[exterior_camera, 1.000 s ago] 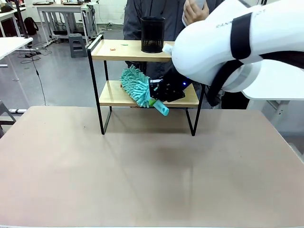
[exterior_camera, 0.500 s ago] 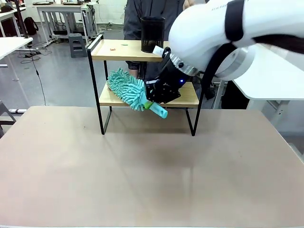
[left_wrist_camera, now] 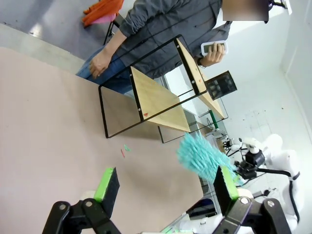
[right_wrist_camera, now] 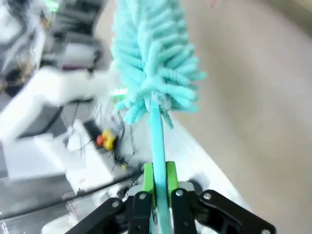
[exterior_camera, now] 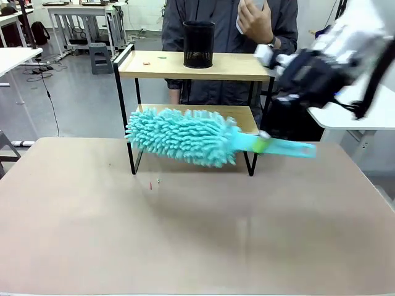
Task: Clean the shelf.
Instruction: Clean the specific tier of the Shelf with the Duster once objects are removed, then clean the remaining tier of the Shelf with the Duster once objects are removed.
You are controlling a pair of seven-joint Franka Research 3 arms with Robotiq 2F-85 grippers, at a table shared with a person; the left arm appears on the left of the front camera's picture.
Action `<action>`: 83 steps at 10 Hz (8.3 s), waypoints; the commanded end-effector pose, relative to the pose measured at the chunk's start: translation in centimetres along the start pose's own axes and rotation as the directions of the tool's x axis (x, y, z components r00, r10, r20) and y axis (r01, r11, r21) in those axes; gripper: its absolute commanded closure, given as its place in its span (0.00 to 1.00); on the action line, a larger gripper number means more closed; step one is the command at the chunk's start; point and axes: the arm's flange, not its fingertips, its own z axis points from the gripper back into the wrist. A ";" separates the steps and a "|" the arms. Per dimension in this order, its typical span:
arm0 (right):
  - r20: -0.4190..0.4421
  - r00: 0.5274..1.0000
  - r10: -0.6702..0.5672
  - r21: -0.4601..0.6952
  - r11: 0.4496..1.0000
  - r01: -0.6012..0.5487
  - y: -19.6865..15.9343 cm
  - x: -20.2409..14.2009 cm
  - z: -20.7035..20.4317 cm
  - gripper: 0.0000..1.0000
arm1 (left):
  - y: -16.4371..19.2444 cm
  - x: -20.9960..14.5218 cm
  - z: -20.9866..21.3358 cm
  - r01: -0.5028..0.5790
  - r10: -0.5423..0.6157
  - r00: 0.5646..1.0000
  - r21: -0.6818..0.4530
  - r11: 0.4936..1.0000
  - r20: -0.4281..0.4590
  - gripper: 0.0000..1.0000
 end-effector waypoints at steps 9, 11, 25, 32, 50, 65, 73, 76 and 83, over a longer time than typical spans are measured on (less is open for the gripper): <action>0.191 0.980 -0.055 0.121 0.992 0.032 -2.9 -9.5 6.4 0.88 | 0.0 0.1 -0.2 0.017 -0.017 1.000 -0.012 1.000 0.013 0.00; 0.191 0.980 -0.055 0.121 0.992 0.032 -2.9 -9.5 6.4 0.88 | 0.0 0.1 -0.2 0.017 -0.017 1.000 -0.012 1.000 0.013 0.00; 0.347 0.907 -0.241 -0.032 0.963 0.268 -5.3 11.5 -2.4 0.88 | 0.0 0.1 -0.2 0.017 -0.017 1.000 -0.012 1.000 0.013 0.00; 0.179 0.965 -0.189 -0.044 0.979 0.200 -3.7 14.8 -7.3 0.88 | 0.0 0.1 -0.2 0.017 -0.017 1.000 -0.012 1.000 0.013 0.00; 0.701 0.476 -0.532 0.301 0.825 0.479 -14.9 -25.4 14.1 0.88 | 0.0 0.1 -0.2 0.017 -0.017 1.000 -0.012 1.000 0.013 0.00; 0.671 0.514 -0.535 0.298 0.829 0.473 -15.3 -28.9 15.3 0.88 | 0.0 0.1 -0.2 0.017 -0.017 1.000 -0.012 1.000 0.013 0.00; 0.711 0.703 -0.016 -0.410 0.803 0.432 1.7 -6.4 19.6 0.88 | 0.0 0.1 -0.2 0.017 -0.017 1.000 -0.012 1.000 0.013 0.00; 0.518 0.855 0.042 -0.672 0.638 0.376 6.7 5.2 12.9 0.88 | 0.0 0.1 -0.2 0.017 -0.017 1.000 -0.012 1.000 0.013 0.00; 0.409 0.910 0.063 -0.711 0.647 0.275 4.6 6.9 8.5 0.88 | 0.0 0.1 -0.2 0.017 -0.017 1.000 -0.012 1.000 0.013 0.00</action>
